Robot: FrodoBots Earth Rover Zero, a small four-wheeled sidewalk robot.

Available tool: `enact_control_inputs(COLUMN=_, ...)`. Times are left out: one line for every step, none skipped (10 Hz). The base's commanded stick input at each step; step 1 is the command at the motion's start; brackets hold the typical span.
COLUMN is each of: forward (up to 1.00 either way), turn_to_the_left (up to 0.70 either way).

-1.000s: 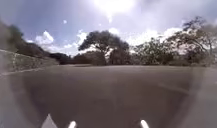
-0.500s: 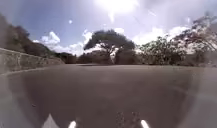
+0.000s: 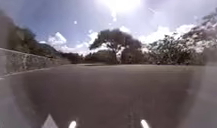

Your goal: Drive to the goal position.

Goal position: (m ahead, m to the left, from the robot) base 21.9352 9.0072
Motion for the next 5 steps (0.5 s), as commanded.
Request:
enact_control_inputs(forward=0.5, turn_to_the_left=0.25)
enact_control_inputs(forward=0.5, turn_to_the_left=0.25)
enact_control_inputs(forward=0.5, turn_to_the_left=0.25)
enact_control_inputs(forward=0.5, turn_to_the_left=0.25)
enact_control_inputs(forward=0.5, turn_to_the_left=0.25)
